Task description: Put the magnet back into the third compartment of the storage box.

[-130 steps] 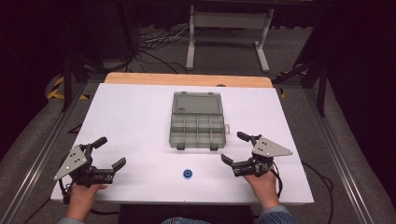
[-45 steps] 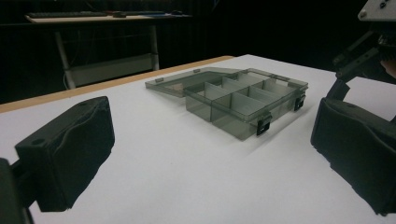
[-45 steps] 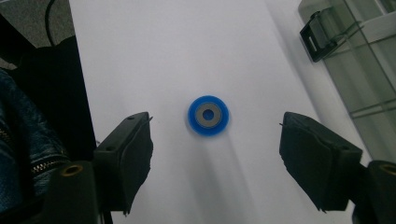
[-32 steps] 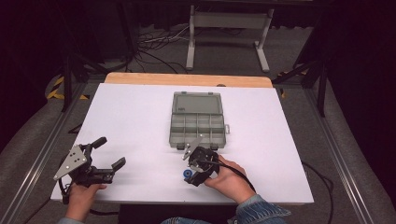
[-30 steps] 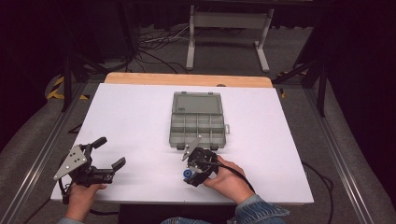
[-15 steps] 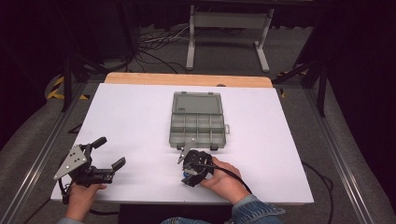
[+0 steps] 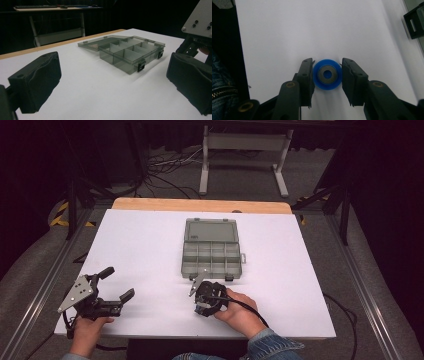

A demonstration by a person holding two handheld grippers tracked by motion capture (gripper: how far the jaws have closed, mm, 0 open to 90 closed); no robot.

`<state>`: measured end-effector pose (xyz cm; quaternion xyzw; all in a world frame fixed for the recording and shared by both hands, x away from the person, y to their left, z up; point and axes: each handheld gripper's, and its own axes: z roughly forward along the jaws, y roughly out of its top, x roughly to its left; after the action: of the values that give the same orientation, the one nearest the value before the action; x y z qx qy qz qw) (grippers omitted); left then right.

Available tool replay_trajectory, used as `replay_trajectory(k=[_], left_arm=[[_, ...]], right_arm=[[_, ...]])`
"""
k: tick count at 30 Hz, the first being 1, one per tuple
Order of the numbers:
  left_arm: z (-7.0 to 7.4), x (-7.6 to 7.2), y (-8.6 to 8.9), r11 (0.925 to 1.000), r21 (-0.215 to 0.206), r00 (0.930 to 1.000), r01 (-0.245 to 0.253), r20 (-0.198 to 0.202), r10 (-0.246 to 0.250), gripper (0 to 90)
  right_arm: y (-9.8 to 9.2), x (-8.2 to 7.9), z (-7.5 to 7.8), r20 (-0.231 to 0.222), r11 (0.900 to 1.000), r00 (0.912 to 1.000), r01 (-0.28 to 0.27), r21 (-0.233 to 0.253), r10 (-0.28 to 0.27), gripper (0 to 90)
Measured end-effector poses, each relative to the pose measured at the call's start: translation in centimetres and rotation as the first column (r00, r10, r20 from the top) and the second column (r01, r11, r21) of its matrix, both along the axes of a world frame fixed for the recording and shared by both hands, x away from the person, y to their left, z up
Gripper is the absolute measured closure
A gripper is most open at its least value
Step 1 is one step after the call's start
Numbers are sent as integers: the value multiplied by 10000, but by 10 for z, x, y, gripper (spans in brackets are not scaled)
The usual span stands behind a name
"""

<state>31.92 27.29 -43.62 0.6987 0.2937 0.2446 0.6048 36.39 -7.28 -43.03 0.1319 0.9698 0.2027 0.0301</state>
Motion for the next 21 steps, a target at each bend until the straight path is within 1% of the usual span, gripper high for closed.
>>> replay_trajectory(k=[2,3,6,11,12,14,16,21], left_arm=[[0,0,0,10000,5,10000,-4,22,4,3],[0,0,0,10000,10,10000,-5,23,5,3],[0,0,0,10000,13,10000,7,18,-7,3],[0,0,0,10000,11,10000,-10,21,10,3],[0,0,0,10000,11,10000,-8,22,8,3],[0,0,0,10000,7,10000,-11,21,11,3],[0,0,0,10000,12,10000,-11,20,10,3],[0,0,0,10000,-2,10000,-11,15,11,3]], right_arm=[[0,0,1,-15,9999,9999,100,38,-100,624],[-1,0,3,-58,10000,10000,-2,76,3,624],[-2,0,7,-91,9998,10000,29,214,-27,624],[-5,1,18,-15,9995,10000,-50,319,51,624],[-5,1,18,-15,9995,10000,-50,319,51,624],[-7,1,23,-15,9991,10000,-22,433,23,624],[-10,2,29,76,9985,10000,2,547,-6,624],[-12,3,34,124,9973,9999,-8,730,-1,624]])
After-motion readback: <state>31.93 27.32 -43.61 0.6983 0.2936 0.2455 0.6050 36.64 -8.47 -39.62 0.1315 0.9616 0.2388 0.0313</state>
